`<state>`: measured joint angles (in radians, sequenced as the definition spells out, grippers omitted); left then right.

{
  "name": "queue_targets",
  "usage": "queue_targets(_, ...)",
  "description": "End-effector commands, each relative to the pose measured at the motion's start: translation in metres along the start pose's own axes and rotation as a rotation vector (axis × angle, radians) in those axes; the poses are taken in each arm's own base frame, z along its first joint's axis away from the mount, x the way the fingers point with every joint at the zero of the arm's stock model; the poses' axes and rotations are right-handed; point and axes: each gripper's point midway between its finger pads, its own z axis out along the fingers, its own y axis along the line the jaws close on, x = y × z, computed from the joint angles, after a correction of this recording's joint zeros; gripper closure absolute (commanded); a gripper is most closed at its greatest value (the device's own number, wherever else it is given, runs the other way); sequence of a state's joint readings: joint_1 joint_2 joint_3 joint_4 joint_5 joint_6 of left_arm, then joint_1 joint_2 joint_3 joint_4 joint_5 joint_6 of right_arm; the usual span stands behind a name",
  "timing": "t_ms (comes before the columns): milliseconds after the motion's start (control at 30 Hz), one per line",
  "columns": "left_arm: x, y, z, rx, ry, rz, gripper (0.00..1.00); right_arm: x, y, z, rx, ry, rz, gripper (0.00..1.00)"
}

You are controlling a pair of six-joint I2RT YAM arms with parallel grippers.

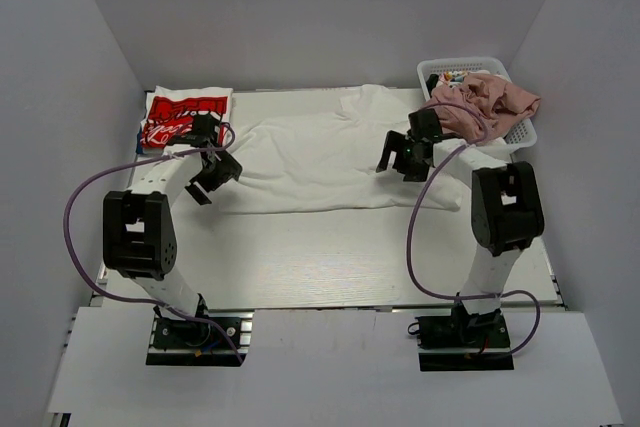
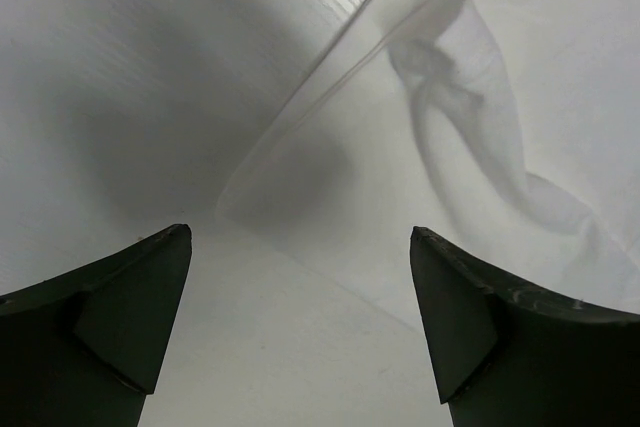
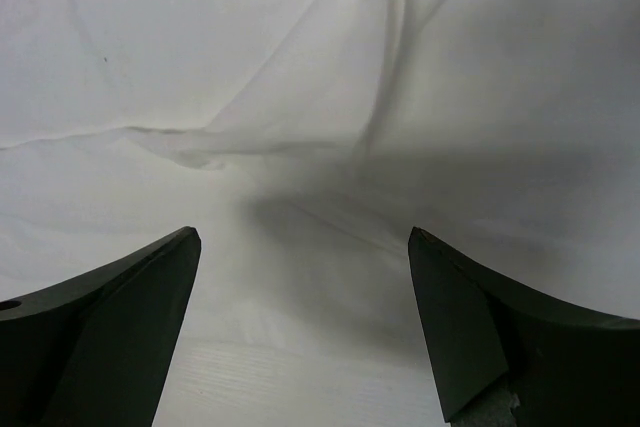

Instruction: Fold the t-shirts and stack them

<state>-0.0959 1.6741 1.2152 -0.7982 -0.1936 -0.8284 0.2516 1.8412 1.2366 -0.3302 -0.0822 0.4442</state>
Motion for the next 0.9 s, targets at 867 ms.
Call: queue_targets(867, 0.010, -0.085, 0.023, 0.233, 0.023, 0.123, 0.00, -0.040, -0.007, 0.007, 0.105, -0.205, 0.028, 0.10)
